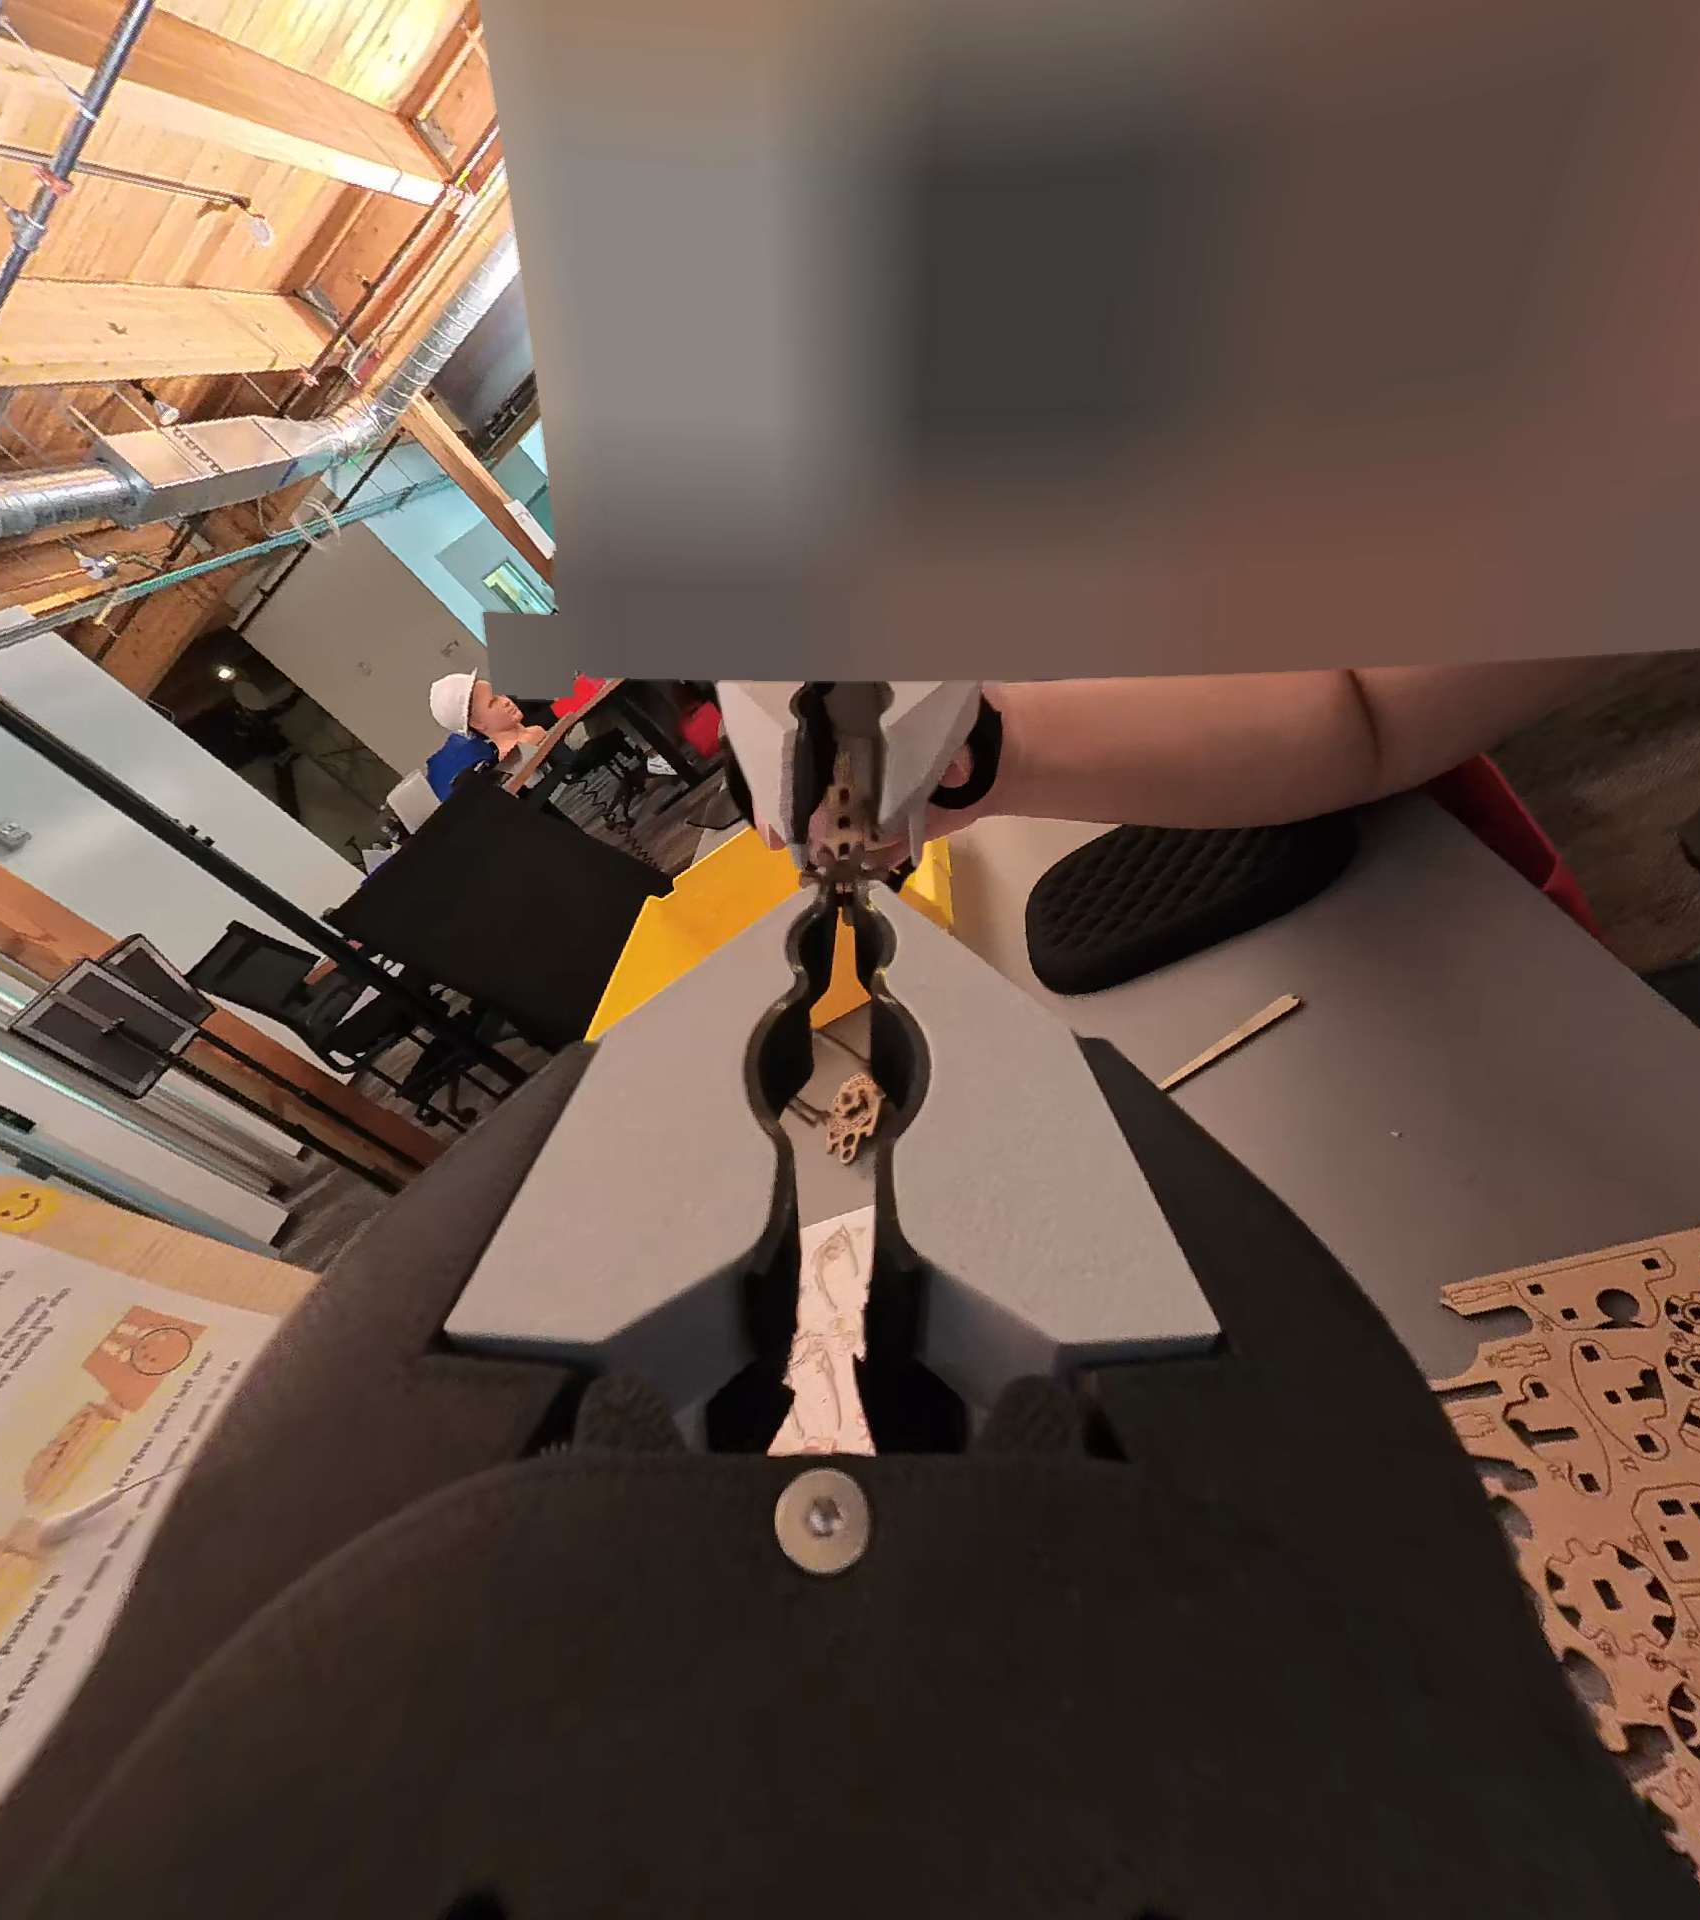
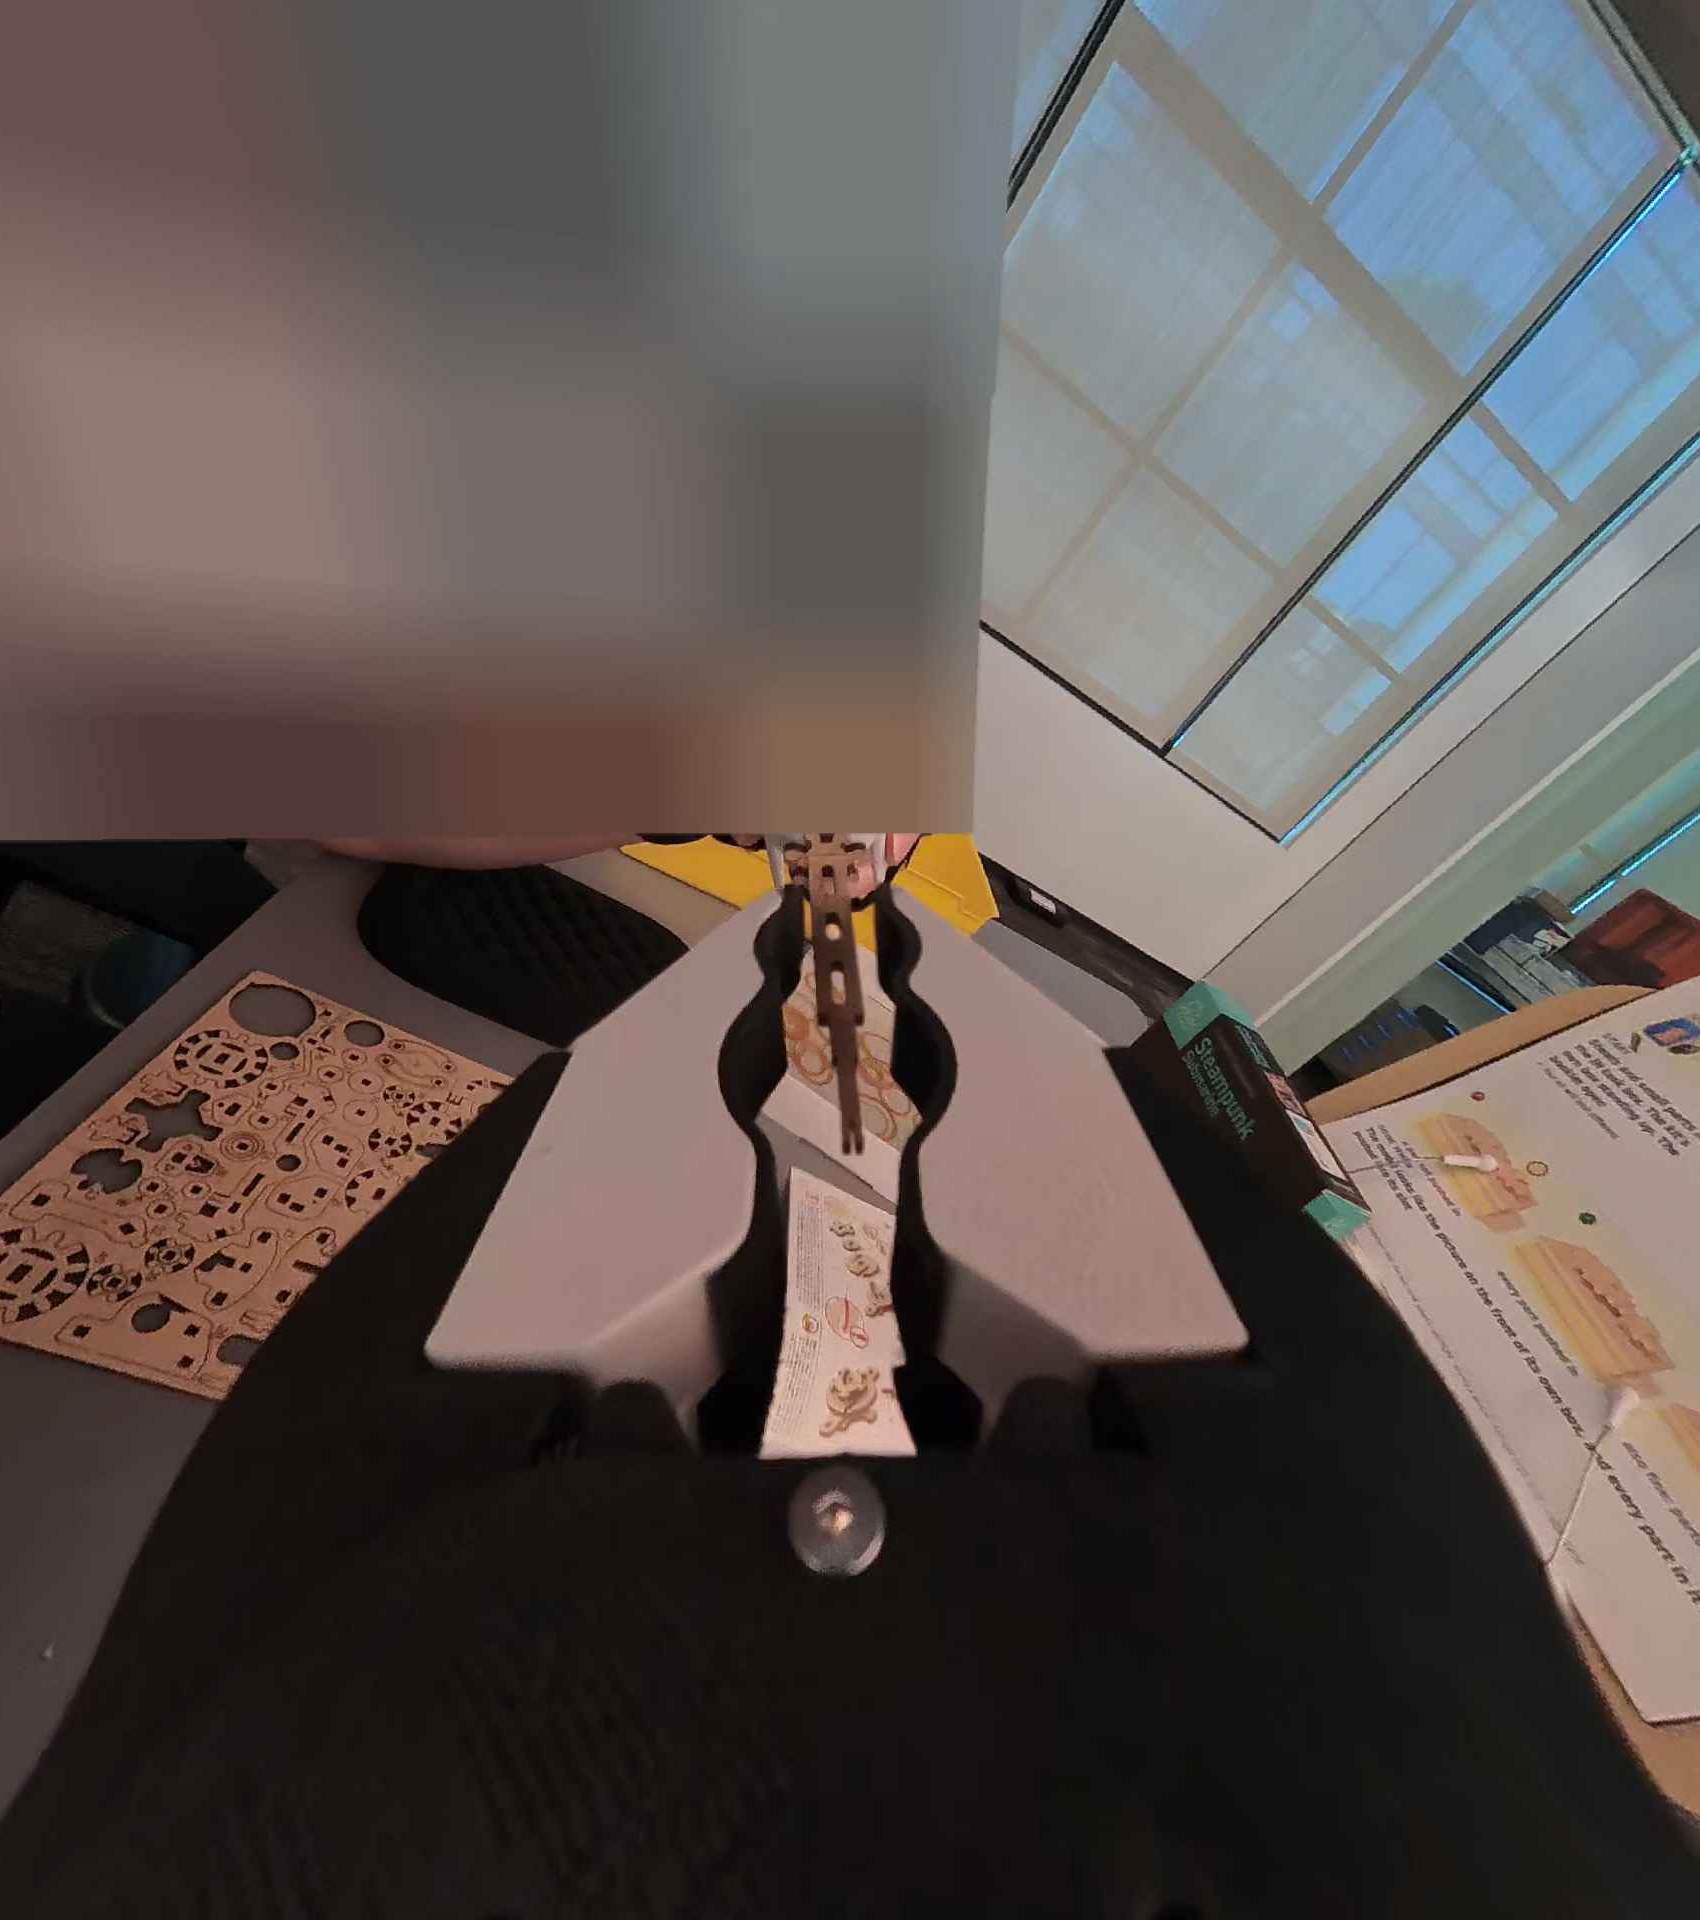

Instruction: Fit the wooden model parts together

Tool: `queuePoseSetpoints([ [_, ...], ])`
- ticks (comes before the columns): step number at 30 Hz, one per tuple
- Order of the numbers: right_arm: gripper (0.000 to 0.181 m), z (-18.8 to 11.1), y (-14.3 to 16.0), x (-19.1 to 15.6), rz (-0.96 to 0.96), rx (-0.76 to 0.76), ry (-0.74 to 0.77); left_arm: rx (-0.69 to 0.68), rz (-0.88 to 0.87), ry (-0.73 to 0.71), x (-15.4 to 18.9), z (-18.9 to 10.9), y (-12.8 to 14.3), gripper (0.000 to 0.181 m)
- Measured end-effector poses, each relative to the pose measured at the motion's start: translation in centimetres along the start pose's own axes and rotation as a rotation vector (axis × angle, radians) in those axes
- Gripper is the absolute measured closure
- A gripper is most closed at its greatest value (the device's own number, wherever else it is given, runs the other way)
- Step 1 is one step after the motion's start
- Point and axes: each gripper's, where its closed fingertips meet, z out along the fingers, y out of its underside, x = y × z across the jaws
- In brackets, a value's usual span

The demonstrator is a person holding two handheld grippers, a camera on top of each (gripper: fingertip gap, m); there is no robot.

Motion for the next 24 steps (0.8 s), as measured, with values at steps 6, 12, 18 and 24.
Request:
queuePoseSetpoints([
  [6, 0.175, 0.3, 1.2, -0.3, 0.015, -0.072, -0.031, -0.023, -0.014, 0.006, 0.1, 0.4, 0.7, 0.180],
  [12, 0.176, -0.7, 1.1, 2.5, -0.005, -0.032, 0.135, 0.010, -0.224, -0.101, -3.1, -0.4, 1.1, 0.166],
  [18, 0.175, -1.3, 2.0, 5.6, -0.124, -0.061, 0.439, 0.143, -0.795, -0.126, -5.7, 0.5, 3.9, 0.163],
  [24, 0.176, 0.3, 3.1, 5.0, -0.225, -0.129, 0.504, 0.232, -0.973, 0.035, -3.0, 3.2, 3.3, 0.148],
])
